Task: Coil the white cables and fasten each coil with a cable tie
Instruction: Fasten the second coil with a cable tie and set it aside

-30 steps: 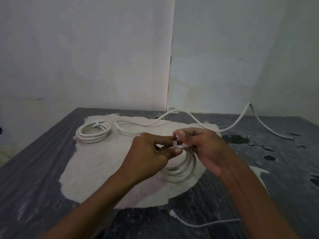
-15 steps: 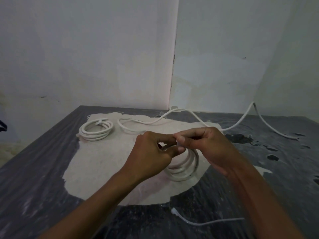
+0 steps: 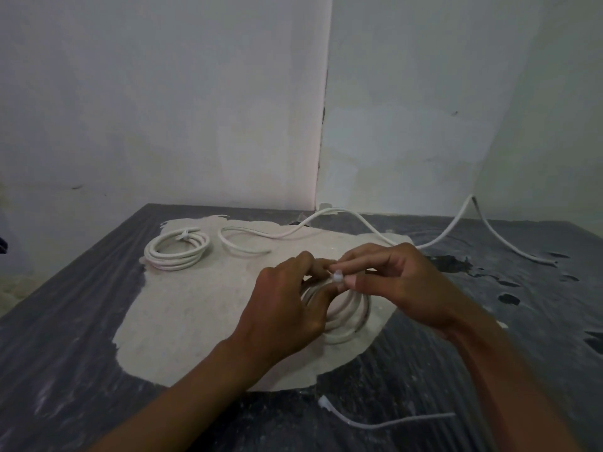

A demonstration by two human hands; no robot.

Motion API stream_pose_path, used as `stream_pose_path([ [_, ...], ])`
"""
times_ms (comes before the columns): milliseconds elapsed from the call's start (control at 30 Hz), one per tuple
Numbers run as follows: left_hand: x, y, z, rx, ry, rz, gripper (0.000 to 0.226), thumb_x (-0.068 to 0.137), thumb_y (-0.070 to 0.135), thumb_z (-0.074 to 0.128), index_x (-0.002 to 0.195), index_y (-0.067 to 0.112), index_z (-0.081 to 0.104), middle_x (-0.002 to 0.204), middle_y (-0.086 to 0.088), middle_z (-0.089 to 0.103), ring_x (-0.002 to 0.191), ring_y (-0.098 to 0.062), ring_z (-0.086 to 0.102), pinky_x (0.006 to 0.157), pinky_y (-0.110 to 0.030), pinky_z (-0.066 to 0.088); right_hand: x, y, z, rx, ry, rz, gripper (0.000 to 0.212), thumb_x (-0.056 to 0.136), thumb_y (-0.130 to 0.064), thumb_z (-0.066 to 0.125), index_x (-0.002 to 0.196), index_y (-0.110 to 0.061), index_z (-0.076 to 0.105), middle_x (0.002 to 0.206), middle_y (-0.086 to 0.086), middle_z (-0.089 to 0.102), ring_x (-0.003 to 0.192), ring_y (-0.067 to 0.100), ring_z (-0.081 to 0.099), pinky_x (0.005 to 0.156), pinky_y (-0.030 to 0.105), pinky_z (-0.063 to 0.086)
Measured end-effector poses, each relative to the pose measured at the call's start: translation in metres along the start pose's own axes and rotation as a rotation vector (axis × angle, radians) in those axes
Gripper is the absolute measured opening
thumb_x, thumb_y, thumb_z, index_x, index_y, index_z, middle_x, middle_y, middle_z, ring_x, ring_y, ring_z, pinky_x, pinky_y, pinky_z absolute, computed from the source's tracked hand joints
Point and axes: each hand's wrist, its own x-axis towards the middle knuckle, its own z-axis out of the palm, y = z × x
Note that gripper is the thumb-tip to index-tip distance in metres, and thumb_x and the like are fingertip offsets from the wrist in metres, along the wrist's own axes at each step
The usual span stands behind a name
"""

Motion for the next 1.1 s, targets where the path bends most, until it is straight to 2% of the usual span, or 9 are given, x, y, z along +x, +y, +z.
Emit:
stream_pose_path([
  [167, 0.000, -0.001, 0.003, 0.018, -0.029, -0.016, 0.035, 0.082, 0.035, 0.070, 0.106, 0.025, 0.048, 0.101, 0.007, 0.068, 0.081, 0.001, 0.063, 0.074, -0.006, 0.049, 0.000, -0.004, 0.005, -0.182, 0.128, -0.074, 0.010, 0.078, -0.015, 0.078, 0.087, -0.020, 0.079, 0.087, -0.005, 0.073, 0.086, 0.013, 0.069, 0.079, 0.032, 0.057],
  [267, -0.001, -0.001, 0.002, 0.029, -0.041, 0.026, 0.037, 0.083, 0.034, 0.070, 0.114, 0.021, 0.054, 0.106, 0.008, 0.069, 0.094, 0.000, 0.064, 0.080, -0.011, 0.050, -0.001, -0.008, 0.010, -0.216, 0.198, -0.111, 0.009, 0.076, -0.010, 0.079, 0.079, -0.019, 0.079, 0.075, -0.004, 0.074, 0.076, 0.012, 0.071, 0.075, 0.035, 0.057],
  [400, -0.003, -0.003, 0.002, 0.121, -0.016, 0.084, 0.032, 0.086, 0.031, 0.070, 0.115, 0.019, 0.065, 0.102, 0.009, 0.070, 0.089, 0.001, 0.062, 0.077, -0.020, 0.052, -0.003, -0.011, 0.004, -0.243, 0.249, -0.090, 0.014, 0.074, -0.007, 0.080, 0.075, -0.021, 0.079, 0.073, -0.006, 0.075, 0.073, 0.007, 0.070, 0.072, 0.024, 0.052],
  [500, -0.004, -0.005, 0.003, 0.139, -0.025, 0.112, 0.034, 0.086, 0.027, 0.070, 0.119, 0.018, 0.064, 0.104, 0.006, 0.071, 0.091, 0.002, 0.060, 0.081, -0.013, 0.049, -0.005, -0.014, 0.002, -0.236, 0.244, -0.056, 0.016, 0.073, -0.005, 0.080, 0.075, -0.021, 0.079, 0.072, -0.006, 0.075, 0.072, 0.009, 0.071, 0.070, 0.023, 0.052],
  [600, -0.006, -0.005, 0.003, 0.084, -0.064, 0.093, 0.039, 0.088, 0.029, 0.067, 0.125, 0.024, 0.055, 0.112, 0.010, 0.066, 0.099, 0.006, 0.058, 0.086, -0.008, 0.046, -0.007, -0.018, 0.000, -0.183, 0.241, -0.015, 0.014, 0.071, -0.004, 0.082, 0.074, -0.017, 0.079, 0.070, -0.003, 0.075, 0.070, 0.014, 0.072, 0.071, 0.031, 0.057],
  [667, -0.008, -0.004, 0.002, 0.060, -0.082, 0.081, 0.035, 0.089, 0.034, 0.063, 0.120, 0.030, 0.048, 0.111, 0.014, 0.063, 0.101, 0.015, 0.054, 0.086, -0.003, 0.042, -0.009, -0.021, -0.002, -0.164, 0.231, 0.006, 0.012, 0.070, -0.004, 0.082, 0.074, -0.015, 0.079, 0.070, -0.001, 0.075, 0.070, 0.017, 0.073, 0.073, 0.036, 0.060],
  [767, -0.009, -0.009, 0.002, 0.145, -0.101, 0.159, 0.025, 0.089, 0.034, 0.059, 0.111, 0.026, 0.050, 0.101, 0.005, 0.065, 0.094, 0.021, 0.046, 0.082, 0.001, 0.037, -0.011, -0.025, -0.003, -0.181, 0.198, 0.037, 0.009, 0.071, -0.006, 0.082, 0.075, -0.014, 0.079, 0.070, 0.000, 0.075, 0.068, 0.017, 0.073, 0.071, 0.034, 0.061],
  [933, -0.009, -0.011, -0.003, 0.210, -0.206, 0.236, 0.044, 0.091, 0.026, 0.056, 0.134, 0.021, 0.044, 0.120, 0.002, 0.059, 0.104, 0.009, 0.043, 0.087, -0.006, 0.043, -0.010, -0.029, -0.004, -0.207, 0.185, 0.079, 0.013, 0.077, -0.005, 0.077, 0.073, -0.018, 0.077, 0.069, -0.002, 0.074, 0.068, 0.015, 0.072, 0.070, 0.032, 0.060],
  [1100, -0.009, -0.007, 0.000, 0.248, -0.199, 0.248, 0.034, 0.093, 0.026, 0.047, 0.126, 0.020, 0.049, 0.128, -0.002, 0.058, 0.106, -0.010, 0.055, 0.086, -0.014, 0.048, -0.005, -0.036, -0.002, -0.377, 0.183, 0.055, 0.020, 0.081, -0.011, 0.074, 0.069, -0.027, 0.073, 0.070, -0.007, 0.073, 0.068, 0.009, 0.070, 0.070, 0.030, 0.058],
])
